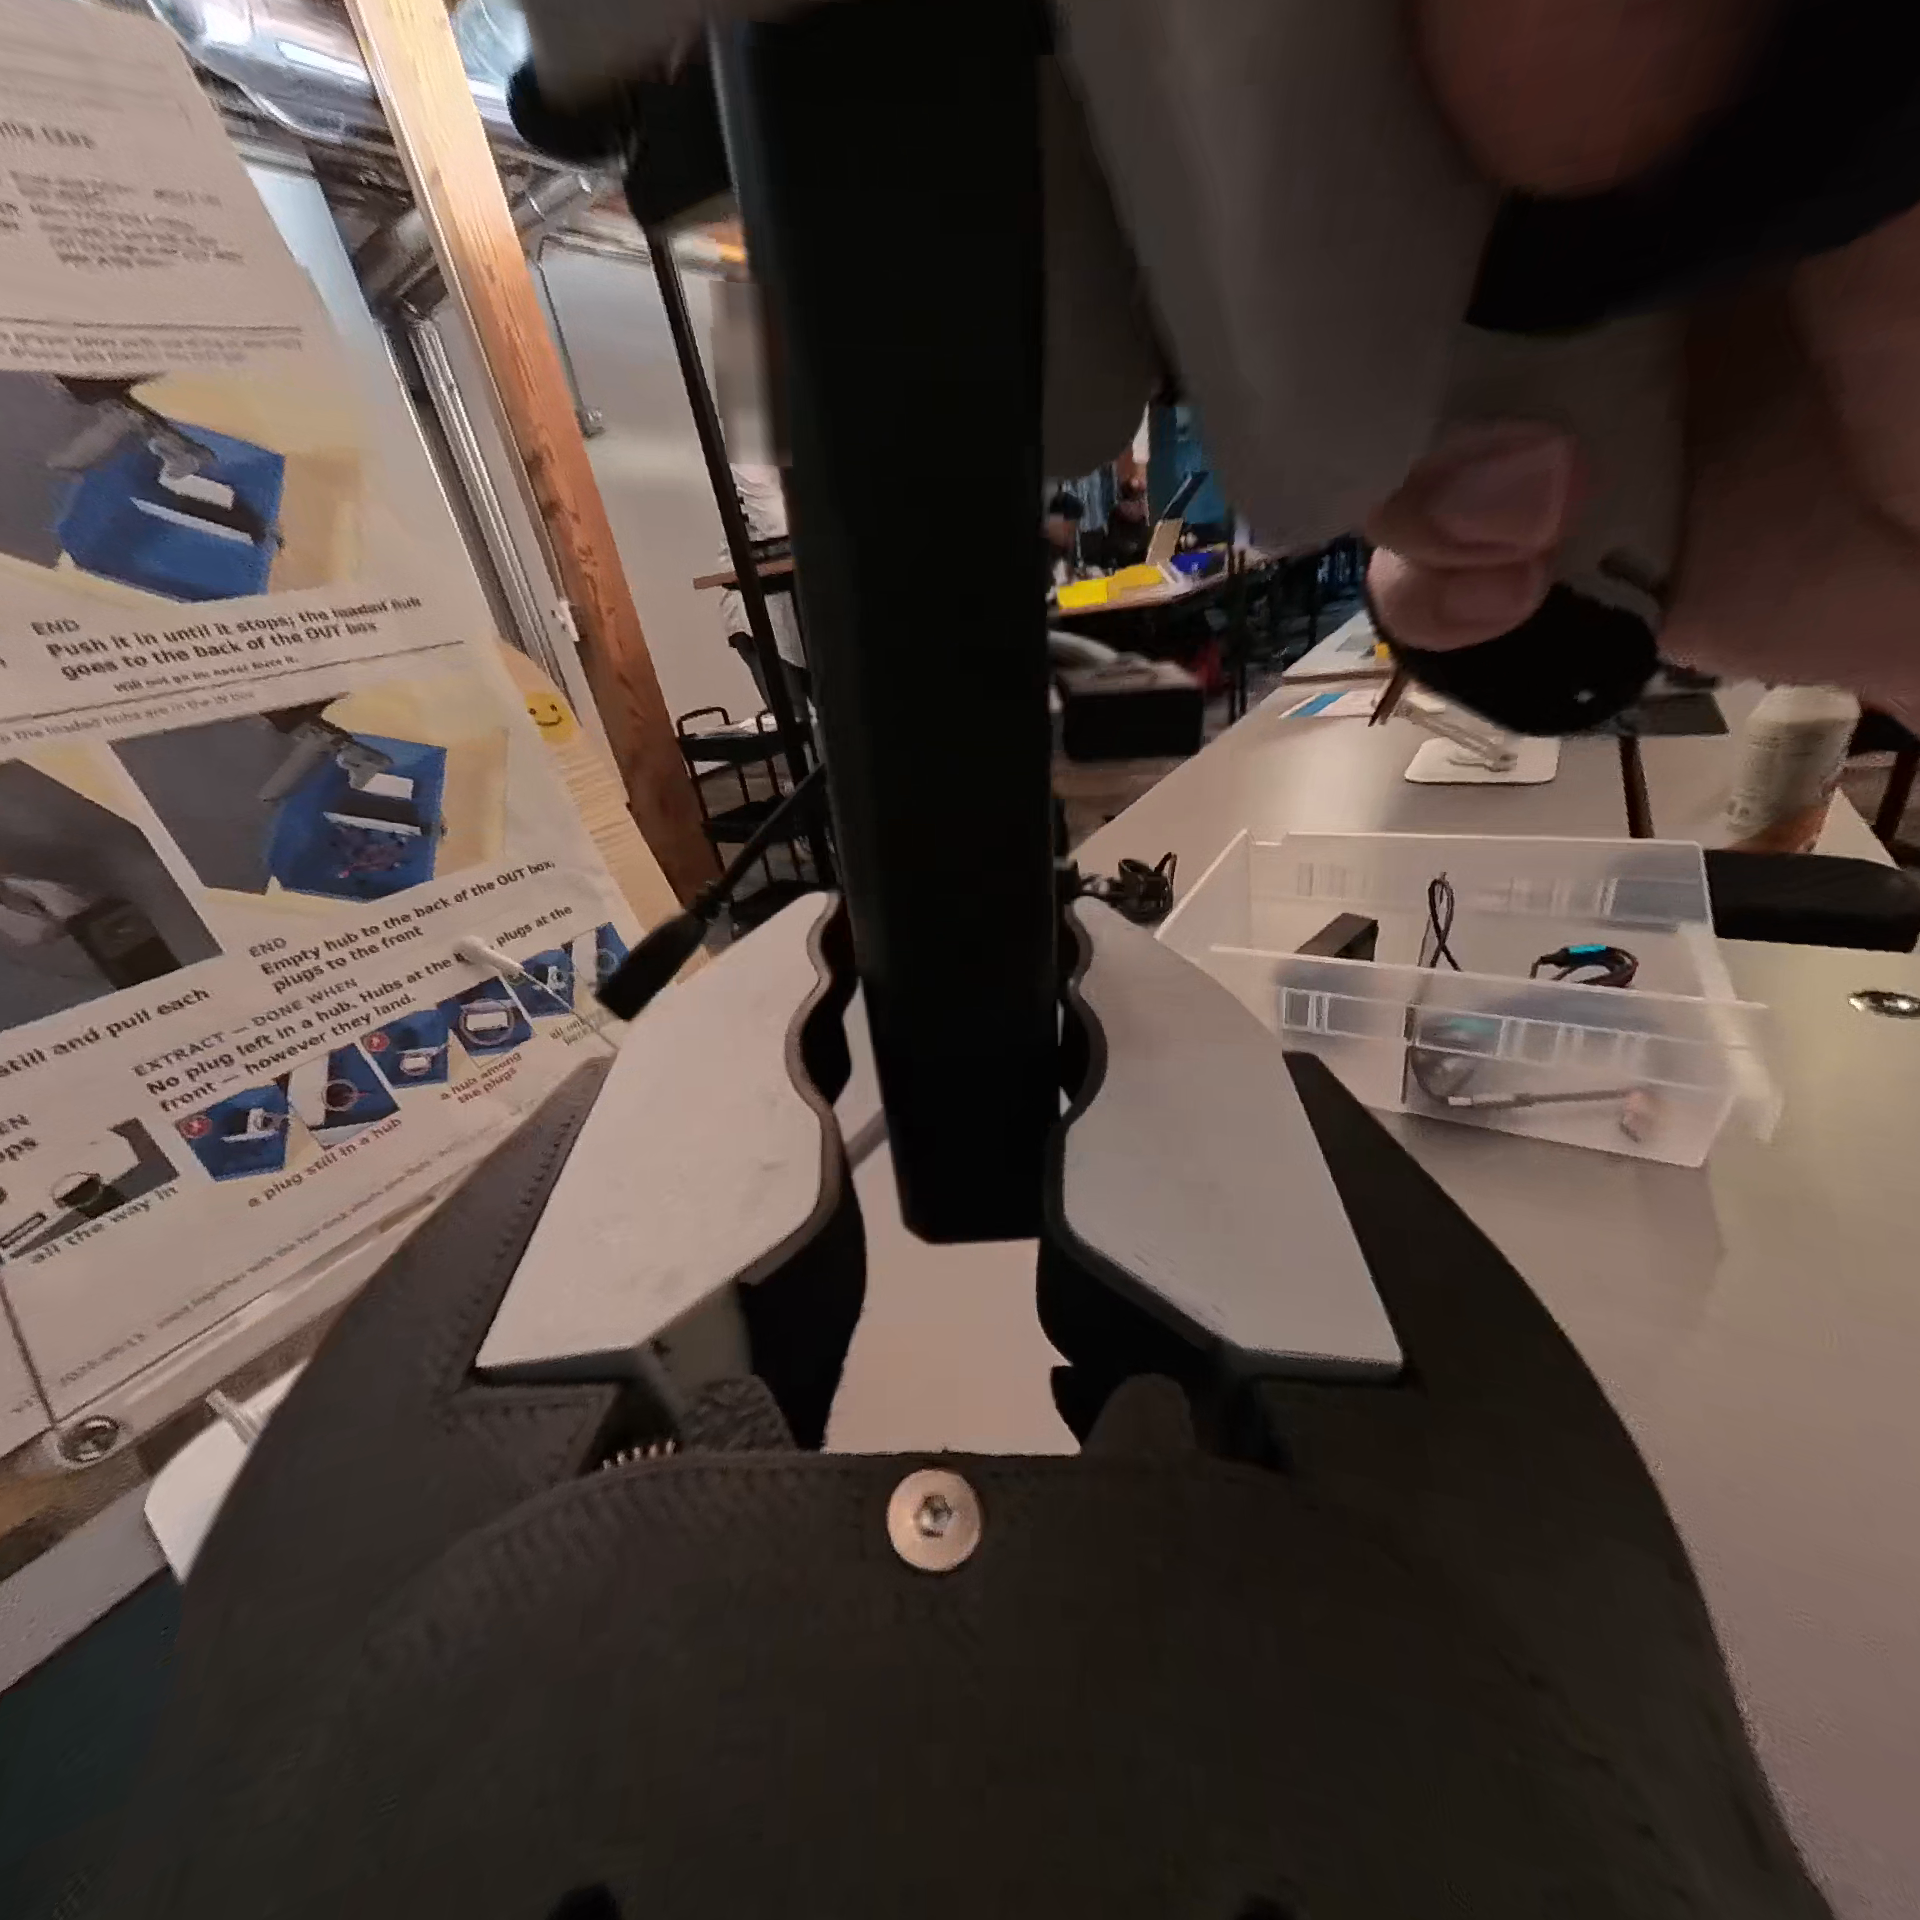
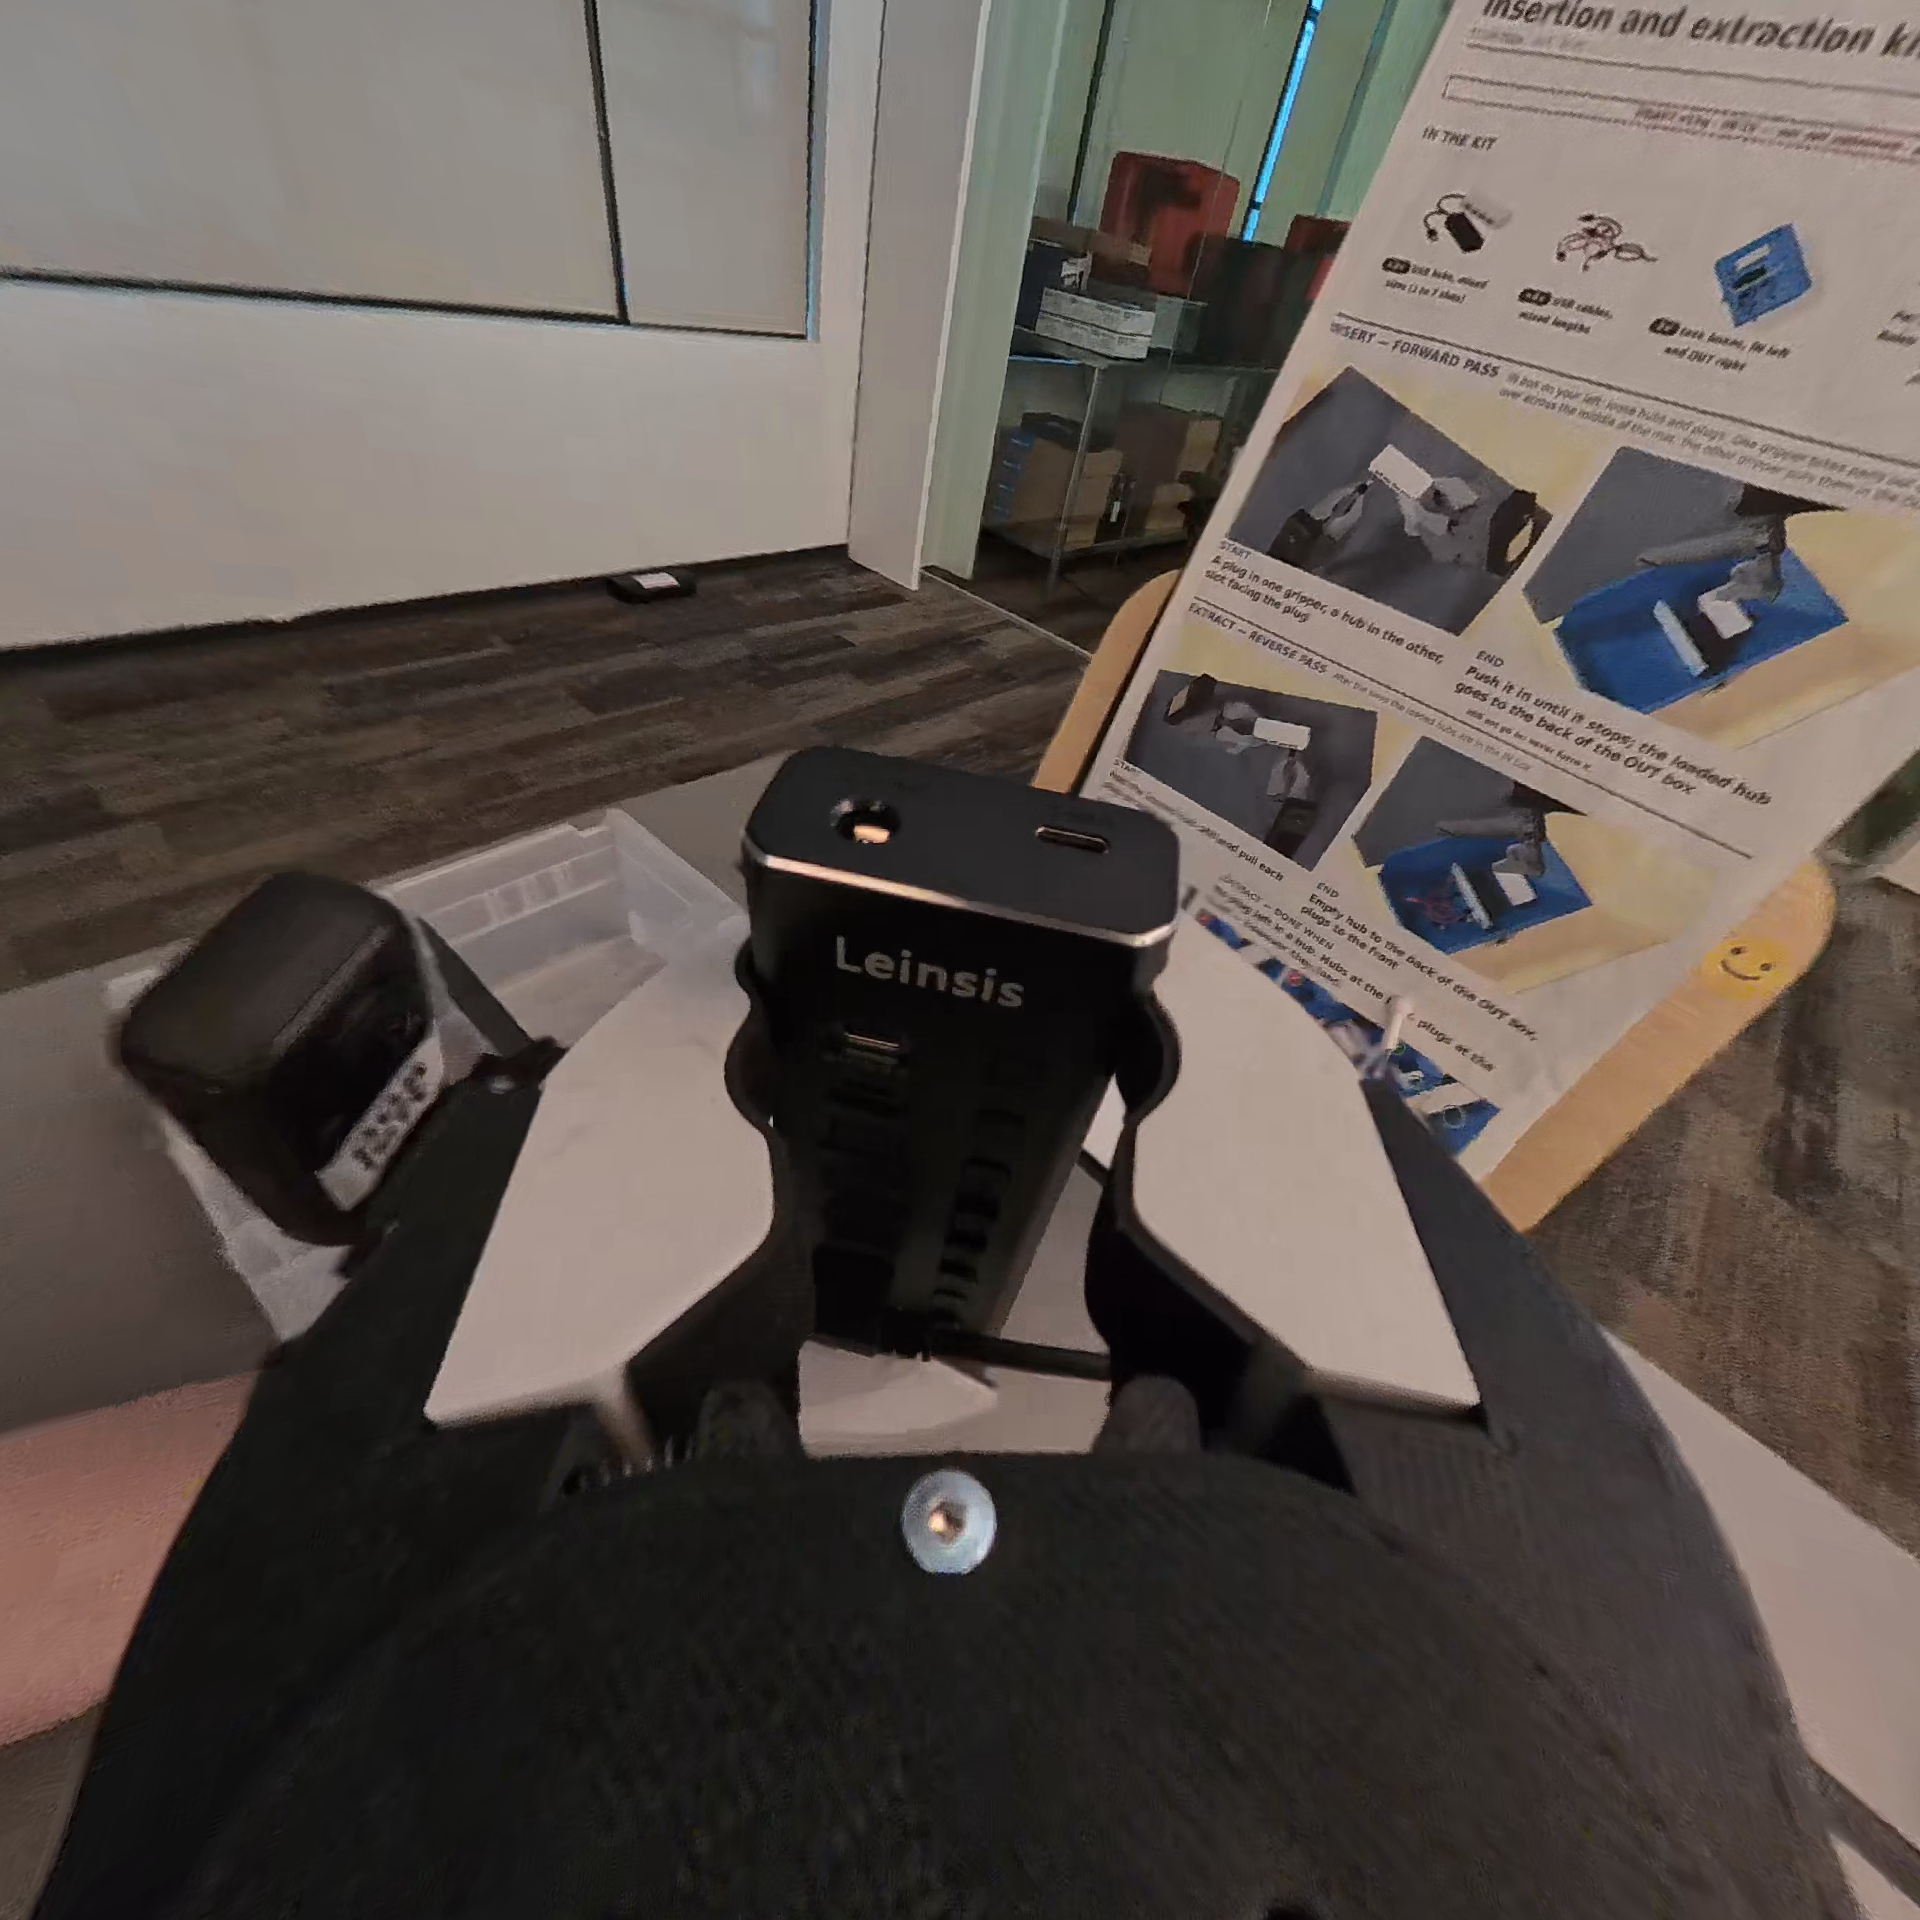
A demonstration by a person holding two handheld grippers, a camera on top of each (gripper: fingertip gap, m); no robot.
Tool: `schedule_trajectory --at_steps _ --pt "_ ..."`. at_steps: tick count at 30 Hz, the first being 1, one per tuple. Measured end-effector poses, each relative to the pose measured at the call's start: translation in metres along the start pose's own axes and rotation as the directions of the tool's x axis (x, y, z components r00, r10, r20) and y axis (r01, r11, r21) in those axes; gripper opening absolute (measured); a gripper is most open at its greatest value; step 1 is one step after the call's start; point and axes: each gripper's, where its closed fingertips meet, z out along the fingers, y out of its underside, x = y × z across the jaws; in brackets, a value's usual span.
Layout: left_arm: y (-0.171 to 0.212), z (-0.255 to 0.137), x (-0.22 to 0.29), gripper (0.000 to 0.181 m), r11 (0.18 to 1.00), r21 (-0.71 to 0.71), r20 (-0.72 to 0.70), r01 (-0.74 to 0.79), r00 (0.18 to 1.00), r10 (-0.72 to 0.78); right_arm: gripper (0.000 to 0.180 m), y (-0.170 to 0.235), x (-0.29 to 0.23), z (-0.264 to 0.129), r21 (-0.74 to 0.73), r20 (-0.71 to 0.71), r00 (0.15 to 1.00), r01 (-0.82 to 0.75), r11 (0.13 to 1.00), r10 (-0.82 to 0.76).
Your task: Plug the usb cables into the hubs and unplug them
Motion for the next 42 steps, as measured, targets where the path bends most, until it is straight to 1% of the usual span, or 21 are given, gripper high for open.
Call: schedule_trajectory --at_steps 3,6,7,8,10,12,15,17,19,20,22,23,24,25,26,29,31,34,37,41,42 --pt "-0.006 -0.002 0.004 0.037 1.000 -0.003 -0.011 0.014 1.000 -0.014 0.065 0.003 0.003 0.000 -0.022 -0.057 0.996 0.066 0.998 -0.067" --pt "-0.007 -0.001 0.010 0.039 0.998 -0.017 -0.051 0.055 0.997 -0.056 0.067 0.006 -0.001 -0.002 -0.018 -0.041 0.998 0.039 0.999 -0.040" --pt "-0.005 0.000 0.013 0.038 0.998 -0.033 -0.069 0.061 0.996 -0.063 0.067 0.007 -0.003 -0.002 -0.021 -0.035 0.999 0.039 0.999 -0.040" --pt "-0.003 0.001 0.015 0.029 0.997 -0.046 -0.079 0.058 0.995 -0.062 0.067 0.009 -0.004 -0.003 -0.025 -0.040 0.998 0.047 0.999 -0.048" --pt "0.003 0.002 0.013 0.029 0.996 -0.080 -0.067 0.048 0.996 -0.053 0.065 0.013 -0.005 -0.003 -0.036 -0.047 0.996 0.075 0.997 -0.076" --pt "0.005 0.002 0.007 0.028 0.997 -0.073 -0.028 0.028 0.999 -0.030 0.065 0.014 -0.008 -0.002 -0.036 -0.037 0.994 0.097 0.995 -0.098" --pt "-0.001 0.000 0.001 0.029 1.000 -0.014 0.034 -0.002 0.999 0.002 0.062 0.006 -0.020 -0.004 0.009 0.045 0.994 0.104 0.995 -0.104" --pt "-0.008 -0.004 -0.004 0.028 1.000 0.026 0.079 -0.015 0.997 0.013 0.067 -0.005 -0.028 -0.011 0.074 0.078 0.987 0.136 0.988 -0.142" --pt "-0.012 -0.009 -0.009 0.029 0.999 0.038 0.104 -0.025 0.994 0.020 0.070 -0.015 -0.021 -0.027 0.139 -0.014 0.975 0.223 0.965 -0.224" --pt "-0.013 -0.011 -0.012 0.029 0.999 0.033 0.119 -0.029 0.993 0.025 0.069 -0.021 -0.019 -0.039 0.190 -0.076 0.953 0.301 0.935 -0.292" --pt "-0.016 -0.014 -0.015 0.029 0.999 0.040 0.124 -0.022 0.992 0.016 0.056 -0.025 -0.027 -0.064 0.294 -0.205 0.864 0.503 0.812 -0.461" --pt "-0.018 -0.015 -0.015 0.029 0.999 0.049 0.119 -0.012 0.993 0.006 0.042 -0.018 -0.040 -0.072 0.330 -0.245 0.785 0.619 0.713 -0.568" --pt "-0.019 -0.016 -0.015 0.029 0.998 0.059 0.116 -0.004 0.993 -0.003 0.033 -0.008 -0.050 -0.075 0.324 -0.294 0.681 0.731 0.601 -0.670" --pt "-0.021 -0.017 -0.014 0.029 0.998 0.067 0.113 -0.002 0.994 -0.006 0.029 0.008 -0.059 -0.072 0.279 -0.308 0.566 0.822 0.496 -0.764" --pt "-0.022 -0.017 -0.013 0.029 0.998 0.069 0.112 -0.007 0.994 -0.001 0.025 0.025 -0.063 -0.065 0.211 -0.288 0.467 0.882 0.421 -0.836" --pt "-0.022 -0.016 -0.011 0.029 0.997 0.070 0.118 -0.032 0.993 0.024 0.024 0.054 -0.057 -0.044 0.051 -0.232 0.341 0.940 0.338 -0.911" --pt "-0.022 -0.015 -0.009 0.028 0.997 0.072 0.114 -0.036 0.993 0.028 0.018 0.052 -0.048 -0.040 -0.034 -0.272 0.254 0.961 0.274 -0.928" --pt "-0.022 -0.015 -0.008 0.028 0.997 0.071 0.106 -0.031 0.994 0.023 0.018 0.054 -0.035 -0.033 -0.152 -0.250 0.192 0.960 0.234 -0.949" --pt "-0.022 -0.015 -0.006 0.028 0.998 0.063 0.090 -0.025 0.996 0.019 0.016 0.055 -0.031 -0.031 -0.178 -0.240 0.146 0.965 0.191 -0.960" --pt "-0.021 -0.014 -0.002 0.028 0.998 0.048 0.072 -0.027 0.997 0.024 0.009 0.053 -0.032 -0.031 -0.230 -0.262 0.006 0.971 0.068 -0.965" --pt "-0.020 -0.014 -0.002 0.028 0.999 0.042 0.069 -0.026 0.997 0.023 0.009 0.054 -0.031 -0.030 -0.241 -0.259 -0.010 0.969 0.054 -0.966"
